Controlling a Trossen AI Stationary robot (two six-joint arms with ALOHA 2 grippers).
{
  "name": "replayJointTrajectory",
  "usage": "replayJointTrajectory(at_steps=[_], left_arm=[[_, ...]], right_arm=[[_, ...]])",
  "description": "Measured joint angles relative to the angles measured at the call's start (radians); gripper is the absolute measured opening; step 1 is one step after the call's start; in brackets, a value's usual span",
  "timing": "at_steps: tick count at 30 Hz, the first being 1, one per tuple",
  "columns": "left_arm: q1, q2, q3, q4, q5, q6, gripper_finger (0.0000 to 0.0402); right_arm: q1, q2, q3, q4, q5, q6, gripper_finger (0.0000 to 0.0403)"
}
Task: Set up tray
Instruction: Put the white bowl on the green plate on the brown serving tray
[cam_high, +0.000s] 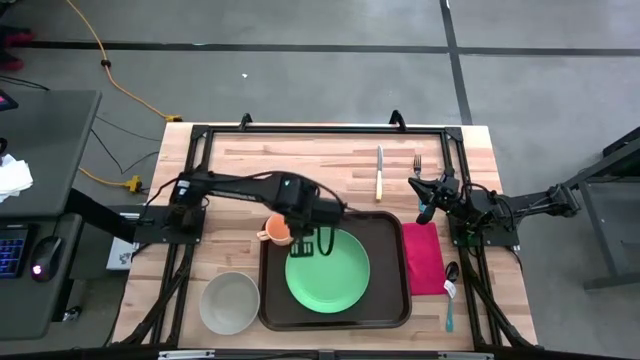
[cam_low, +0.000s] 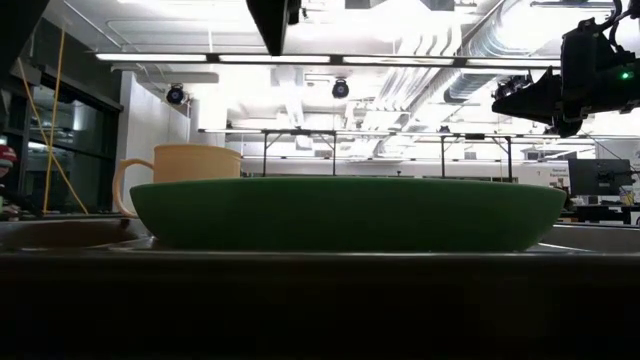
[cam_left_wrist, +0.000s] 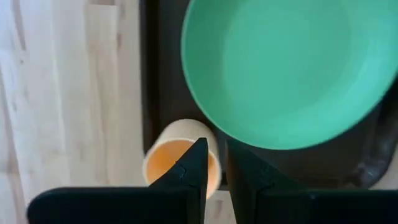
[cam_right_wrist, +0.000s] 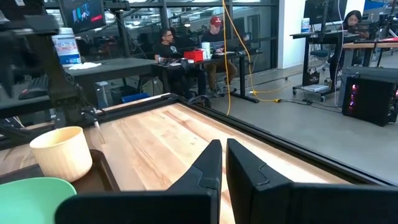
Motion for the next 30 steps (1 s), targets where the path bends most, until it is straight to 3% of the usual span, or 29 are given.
replayJointTrajectory(at_steps=[15, 30], left_arm=[[-0.175, -0.119, -0.002, 0.000, -0.032, -0.355, 0.0085], [-0.401, -0.133, -0.002, 0.001, -0.042, -0.706, 0.0085]], right_arm=[[0.000, 0.000, 0.000, 0.000, 0.000, 0.011, 0.0000], [0.000, 0.000, 0.000, 0.000, 0.000, 0.010, 0.0000]])
